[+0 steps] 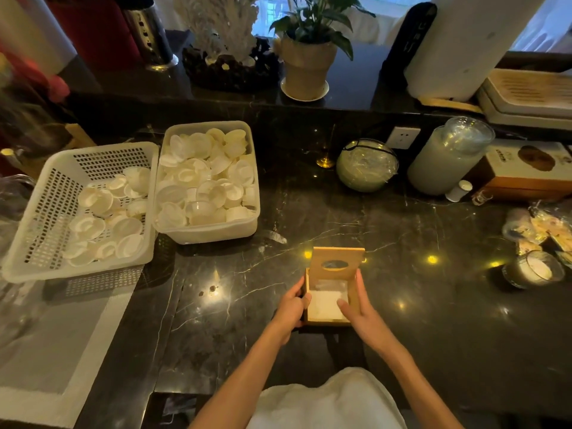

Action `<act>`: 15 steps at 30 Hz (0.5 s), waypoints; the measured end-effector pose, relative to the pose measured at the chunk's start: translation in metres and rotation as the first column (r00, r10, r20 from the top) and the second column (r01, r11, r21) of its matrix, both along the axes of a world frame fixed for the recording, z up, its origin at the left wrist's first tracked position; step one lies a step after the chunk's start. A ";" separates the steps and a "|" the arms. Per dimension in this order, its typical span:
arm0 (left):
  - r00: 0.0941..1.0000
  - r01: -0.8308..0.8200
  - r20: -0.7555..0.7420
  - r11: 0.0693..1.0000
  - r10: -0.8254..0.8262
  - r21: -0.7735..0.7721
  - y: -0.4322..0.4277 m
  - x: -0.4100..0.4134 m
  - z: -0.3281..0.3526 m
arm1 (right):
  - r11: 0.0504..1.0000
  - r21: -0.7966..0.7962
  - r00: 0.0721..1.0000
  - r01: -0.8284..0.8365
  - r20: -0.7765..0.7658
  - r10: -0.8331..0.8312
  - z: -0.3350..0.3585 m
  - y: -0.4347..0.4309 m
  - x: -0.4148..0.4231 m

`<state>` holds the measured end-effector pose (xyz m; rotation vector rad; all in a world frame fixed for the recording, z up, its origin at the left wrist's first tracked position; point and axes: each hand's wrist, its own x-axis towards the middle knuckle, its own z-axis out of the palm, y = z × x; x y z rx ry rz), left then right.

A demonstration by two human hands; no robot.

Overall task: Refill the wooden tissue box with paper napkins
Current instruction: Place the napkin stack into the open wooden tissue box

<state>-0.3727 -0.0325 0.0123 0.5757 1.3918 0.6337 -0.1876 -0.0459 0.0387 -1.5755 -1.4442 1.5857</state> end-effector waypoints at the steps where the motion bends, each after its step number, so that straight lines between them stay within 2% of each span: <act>1: 1.000 -0.004 -0.008 1.000 0.004 0.003 0.000 0.002 -0.002 | 1.000 -0.021 0.999 0.012 -0.034 -0.012 -0.001 0.000 0.002; 3: 0.999 -0.005 -0.042 0.999 0.007 0.042 -0.002 0.007 -0.004 | 0.997 -0.066 0.998 0.037 -0.055 -0.041 -0.004 -0.001 0.006; 6: 0.961 0.060 -0.278 0.983 -0.009 0.176 -0.011 0.017 -0.007 | 0.997 -0.031 0.997 0.074 0.009 -0.073 -0.005 -0.003 0.011; 8: 0.913 0.126 -0.408 0.960 -0.014 0.250 -0.017 0.024 -0.010 | 1.000 -0.010 0.995 0.025 0.097 -0.024 -0.003 -0.003 0.012; 10: 0.894 0.168 -0.446 0.949 -0.034 0.265 -0.017 0.027 -0.009 | 0.998 -0.036 0.989 -0.050 0.134 0.055 0.002 -0.003 0.012; 11: 0.912 0.145 -0.408 0.956 -0.029 0.255 -0.016 0.027 -0.010 | 0.996 -0.054 0.991 -0.076 0.105 0.082 0.003 -0.003 0.014; 13: 0.972 -0.010 -0.229 0.984 0.052 0.180 -0.016 0.025 -0.002 | 0.993 -0.099 0.996 -0.069 -0.062 0.063 0.007 -0.003 0.020; 15: 0.972 -0.227 -0.044 0.971 0.231 0.079 -0.026 0.025 0.007 | 0.985 -0.169 0.977 0.040 -0.201 -0.074 0.008 -0.005 0.029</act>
